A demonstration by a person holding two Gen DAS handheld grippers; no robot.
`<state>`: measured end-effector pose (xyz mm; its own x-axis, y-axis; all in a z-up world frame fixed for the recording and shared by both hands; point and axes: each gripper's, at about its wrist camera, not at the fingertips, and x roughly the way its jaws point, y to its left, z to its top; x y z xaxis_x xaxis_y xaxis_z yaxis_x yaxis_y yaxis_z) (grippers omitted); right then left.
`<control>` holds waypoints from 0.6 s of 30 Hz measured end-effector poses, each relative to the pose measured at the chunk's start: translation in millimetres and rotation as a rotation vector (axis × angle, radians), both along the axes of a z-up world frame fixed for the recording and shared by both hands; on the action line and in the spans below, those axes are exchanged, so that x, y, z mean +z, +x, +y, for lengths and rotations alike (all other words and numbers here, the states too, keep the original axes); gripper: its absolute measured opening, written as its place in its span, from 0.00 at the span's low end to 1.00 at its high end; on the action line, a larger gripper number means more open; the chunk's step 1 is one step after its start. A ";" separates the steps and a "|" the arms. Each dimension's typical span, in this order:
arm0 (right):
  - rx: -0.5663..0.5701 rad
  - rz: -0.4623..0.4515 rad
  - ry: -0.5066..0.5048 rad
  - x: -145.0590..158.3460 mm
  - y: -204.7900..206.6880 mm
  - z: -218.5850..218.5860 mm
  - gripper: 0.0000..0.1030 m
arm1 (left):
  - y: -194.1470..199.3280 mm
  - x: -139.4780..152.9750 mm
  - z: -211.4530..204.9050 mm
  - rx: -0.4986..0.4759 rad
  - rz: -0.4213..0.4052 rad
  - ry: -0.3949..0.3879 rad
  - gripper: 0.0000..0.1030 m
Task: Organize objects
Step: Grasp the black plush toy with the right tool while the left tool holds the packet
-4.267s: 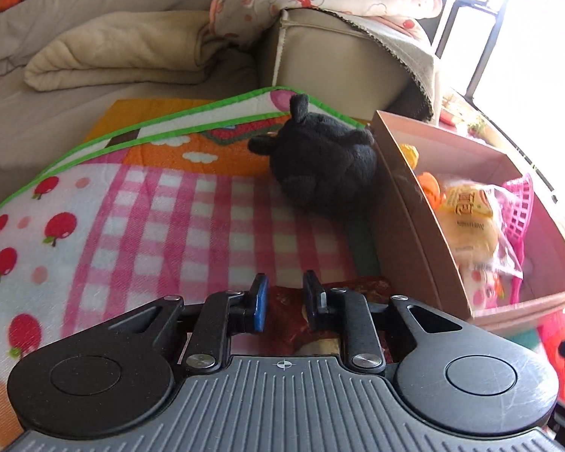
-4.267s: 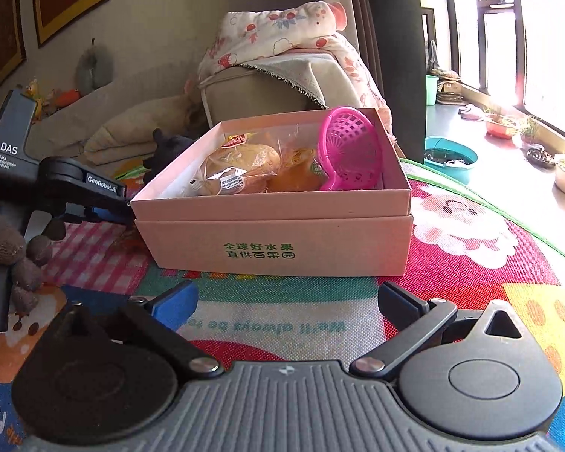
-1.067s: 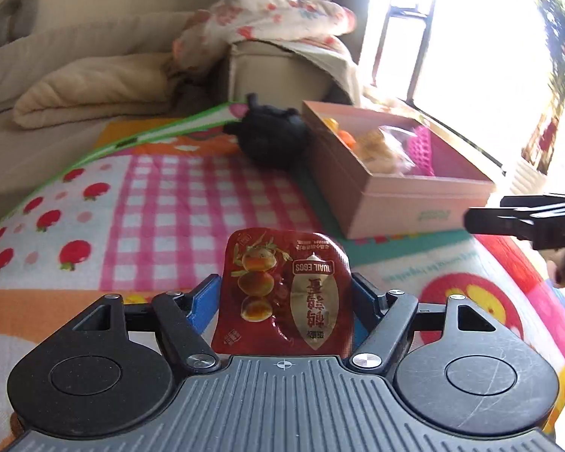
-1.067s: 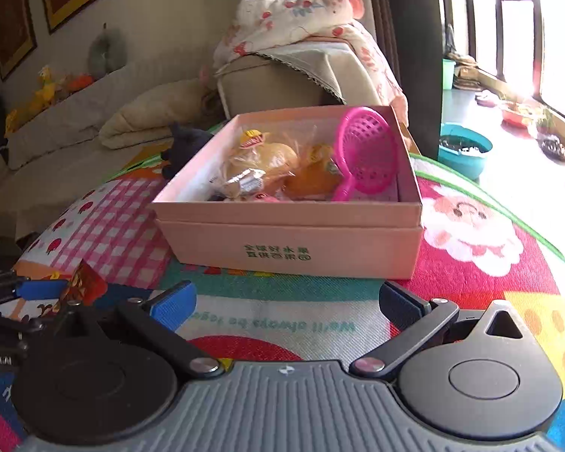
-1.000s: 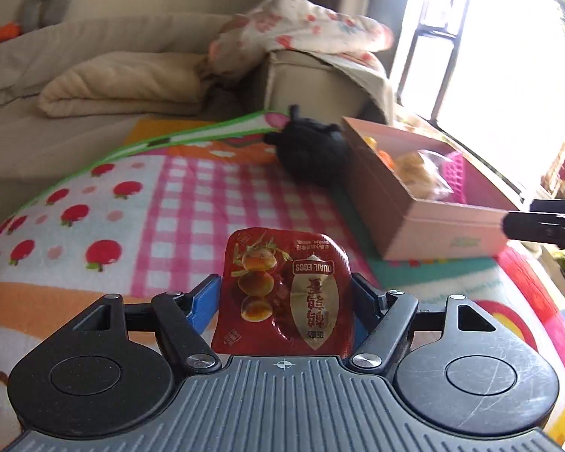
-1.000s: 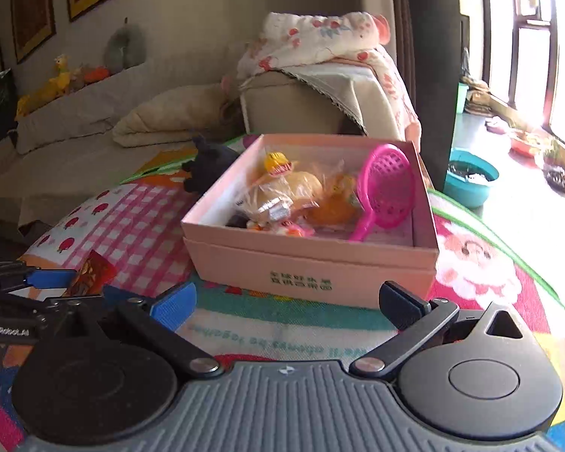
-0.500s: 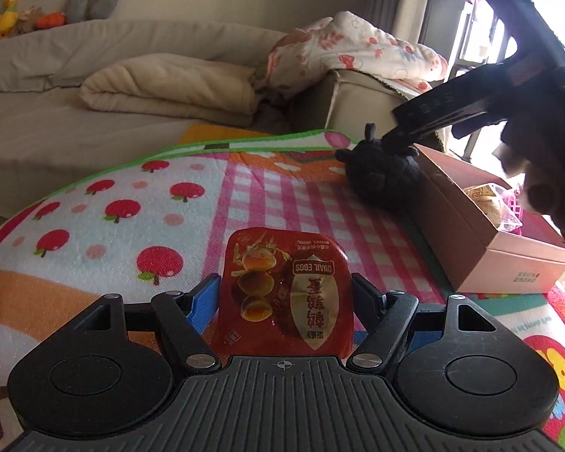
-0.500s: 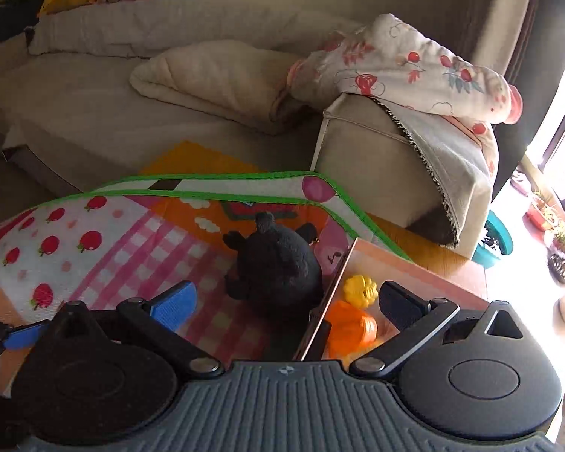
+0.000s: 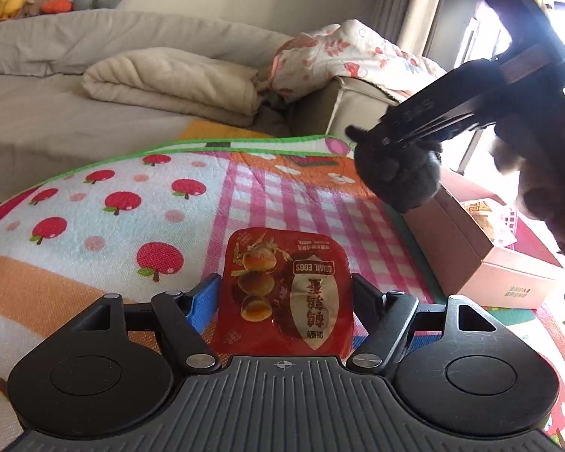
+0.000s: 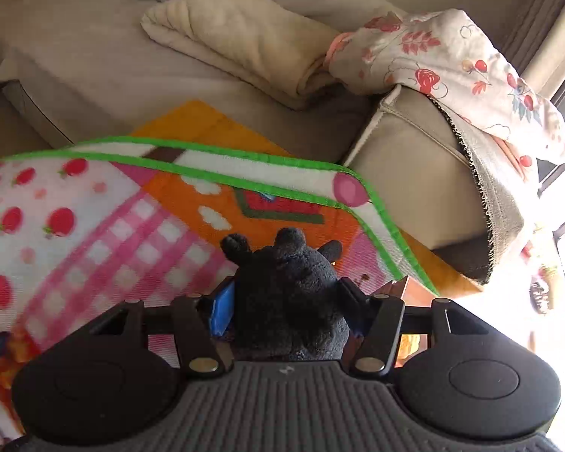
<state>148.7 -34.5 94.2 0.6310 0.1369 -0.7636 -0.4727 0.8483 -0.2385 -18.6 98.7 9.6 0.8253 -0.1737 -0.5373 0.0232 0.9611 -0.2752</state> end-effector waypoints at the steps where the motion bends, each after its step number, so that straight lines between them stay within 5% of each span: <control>1: 0.010 0.004 0.054 12.6 -13.5 -7.4 0.56 | 0.1 0.1 0.5 0.000 0.000 -0.004 0.76; 8: 0.056 0.092 0.352 53.5 -121.9 -86.8 0.56 | -1.3 4.8 2.0 0.007 0.020 -0.035 0.76; 11: 0.010 0.193 0.411 34.5 -154.8 -121.6 0.56 | -5.4 12.2 -4.2 -0.024 0.038 -0.099 0.75; 17: -0.161 0.391 0.516 -30.3 -183.5 -184.8 0.58 | -18.8 25.9 -38.3 -0.127 0.066 -0.087 0.76; 18: -0.182 0.370 0.540 -33.7 -187.7 -195.0 0.69 | -20.4 27.6 -43.5 -0.138 0.069 -0.074 0.76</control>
<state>-39.0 -229.4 60.5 0.3907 0.4759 -0.7880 -0.2803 0.8769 0.3905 -39.1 55.1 37.2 0.7524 -0.3244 -0.5733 0.1326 0.9271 -0.3506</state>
